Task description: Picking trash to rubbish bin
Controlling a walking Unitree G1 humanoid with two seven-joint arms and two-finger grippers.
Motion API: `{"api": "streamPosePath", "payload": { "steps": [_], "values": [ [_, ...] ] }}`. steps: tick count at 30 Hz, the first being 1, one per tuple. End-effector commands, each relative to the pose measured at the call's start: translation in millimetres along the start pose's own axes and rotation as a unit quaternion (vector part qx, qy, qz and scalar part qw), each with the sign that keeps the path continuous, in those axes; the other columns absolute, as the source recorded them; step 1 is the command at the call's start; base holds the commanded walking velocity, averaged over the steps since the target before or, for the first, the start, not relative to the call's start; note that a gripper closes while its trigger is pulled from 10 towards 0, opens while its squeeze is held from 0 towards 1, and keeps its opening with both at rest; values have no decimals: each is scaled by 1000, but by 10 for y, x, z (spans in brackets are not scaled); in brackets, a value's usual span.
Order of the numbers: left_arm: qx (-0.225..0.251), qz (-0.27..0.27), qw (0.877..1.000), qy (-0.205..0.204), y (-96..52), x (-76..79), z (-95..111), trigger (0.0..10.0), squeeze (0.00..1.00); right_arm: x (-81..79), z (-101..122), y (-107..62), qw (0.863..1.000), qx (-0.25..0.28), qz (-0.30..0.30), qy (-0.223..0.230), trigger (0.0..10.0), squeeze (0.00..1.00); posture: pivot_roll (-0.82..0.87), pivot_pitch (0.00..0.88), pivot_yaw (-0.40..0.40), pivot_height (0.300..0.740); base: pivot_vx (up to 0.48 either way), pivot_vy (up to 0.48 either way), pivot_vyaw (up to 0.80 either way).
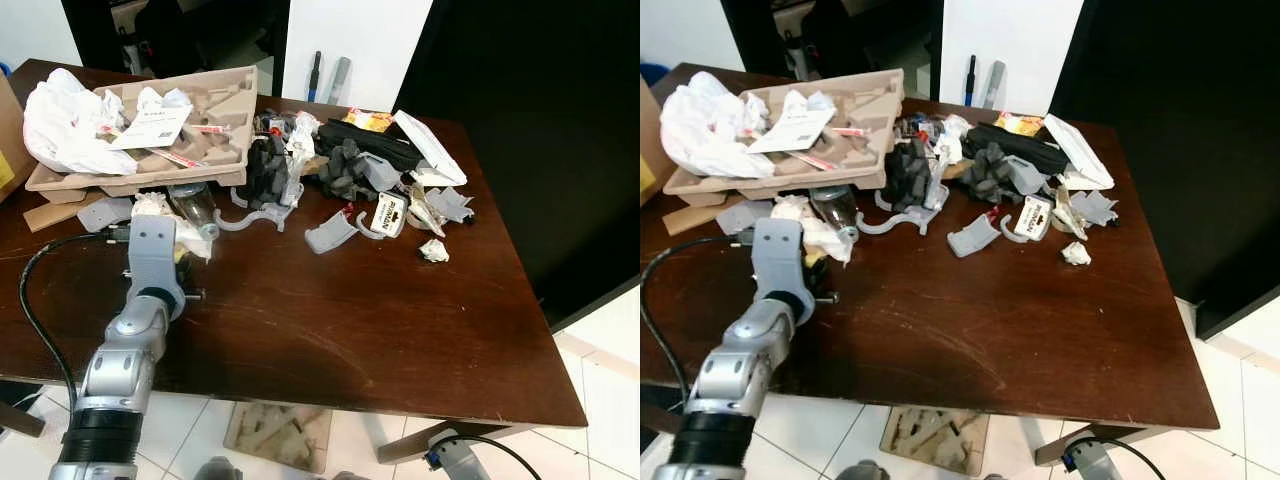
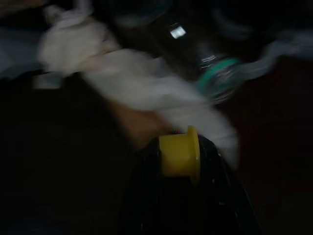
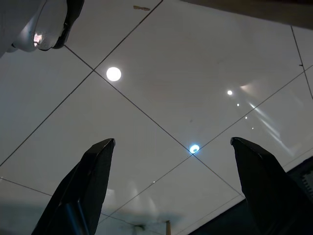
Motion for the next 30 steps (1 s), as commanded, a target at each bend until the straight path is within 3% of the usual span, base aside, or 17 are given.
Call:
{"api": "streamPosePath", "payload": {
  "steps": [1, 3, 5, 6, 8, 9, 10, 11, 12, 13, 14, 15, 16, 17, 25, 30],
  "values": [
    [28, -39, 999, -14, -13, 199, 111, 0, 0, 28, -94, -3, 1000, -13, -3, 0, 10000, 0, 200, 140, -112, 740, 0, 0, 0],
    [48, -60, 997, -20, -28, 288, 193, 0, 0, 23, -92, -2, 1000, -13, -2, 0, 10000, 0, 200, 140, -112, 740, 0, 0, 0],
    [77, -104, 991, -33, -72, 477, 334, 0, 0, 19, -90, -2, 1000, -13, -2, 0, 10000, 0, 205, 141, -112, 740, 0, 0, 0],
    [77, -104, 991, -33, -72, 477, 334, 0, 0, 19, -90, -2, 1000, -13, -2, 0, 10000, 0, 205, 141, -112, 740, 0, 0, 0],
    [124, -175, 975, -63, -189, 771, 583, 39, 0, 8, -86, -1, 1000, -13, 0, -1, 10000, 0, 206, 140, -113, 740, 0, 0, 0],
    [136, -194, 969, -71, -228, 846, 648, 2627, 0, 3, -84, 0, 1000, -12, 1, -1, 10000, 0, 206, 140, -113, 740, 0, 0, 0],
    [136, -194, 969, -71, -228, 846, 648, 2627, 0, 3, -84, 0, 1000, -12, 1, -1, 10000, 0, 206, 140, -113, 740, 0, 0, 0],
    [146, -225, 961, -67, -286, 956, 699, 2627, 0, -2, -81, 0, 1000, -12, 2, -1, 10000, 0, 207, 138, -114, 740, 0, 0, 0],
    [155, -255, 952, -63, -351, 1057, 736, 3255, 0, -8, -77, 1, 1000, -11, 3, -2, 10000, 0, 207, 138, -114, 740, 0, 0, 0],
    [163, -285, 942, -64, -419, 1148, 771, 5020, 0, -16, -71, 2, 1000, -10, 4, -2, 10000, 0, 207, 138, -114, 740, 0, 0, 0],
    [163, -285, 942, -64, -419, 1148, 771, 5020, 0, -16, -71, 2, 1000, -10, 4, -2, 10000, 0, 207, 138, -114, 740, 0, 0, 0],
    [169, -309, 934, -66, -474, 1219, 790, 8353, 0, -23, -64, 3, 1000, -9, 5, -2, 10000, 0, 206, 130, -114, 740, 0, 0, 0],
    [169, -309, 934, -66, -474, 1219, 790, 8353, 0, -23, -64, 3, 1000, -9, 5, -2, 10000, 0, 206, 130, -114, 740, 0, 0, 0],
    [172, -320, 930, -64, -497, 1253, 795, 10000, 0, -29, -58, 3, 1000, -8, 5, -2, 10000, 0, 206, 130, -114, 740, 0, 0, 0],
    [181, -320, 927, -73, -484, 1239, 794, 10000, 0, -42, -39, 6, 1000, 0, 2, -2, 10000, 0, 206, 111, -116, 740, 0, 0, 0],
    [206, -333, 916, -84, -539, 1253, 910, 10000, 0, -70, -58, 10, 1000, -3, 1, -13, 10000, 0, 209, 98, -113, 740, 0, 0, 0]
  ]
}}
Point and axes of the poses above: a point about 5 cm out from each wrist's last joint towards the gripper, its own y axis pointing out of the wrist towards the gripper, its own z axis along the axis of the wrist's last joint, x = y × z, the point moved 5 cm from there along y, pointing out of the wrist towards the gripper, and after that the axes turned 11 degrees about y, right-handed, at the moved point
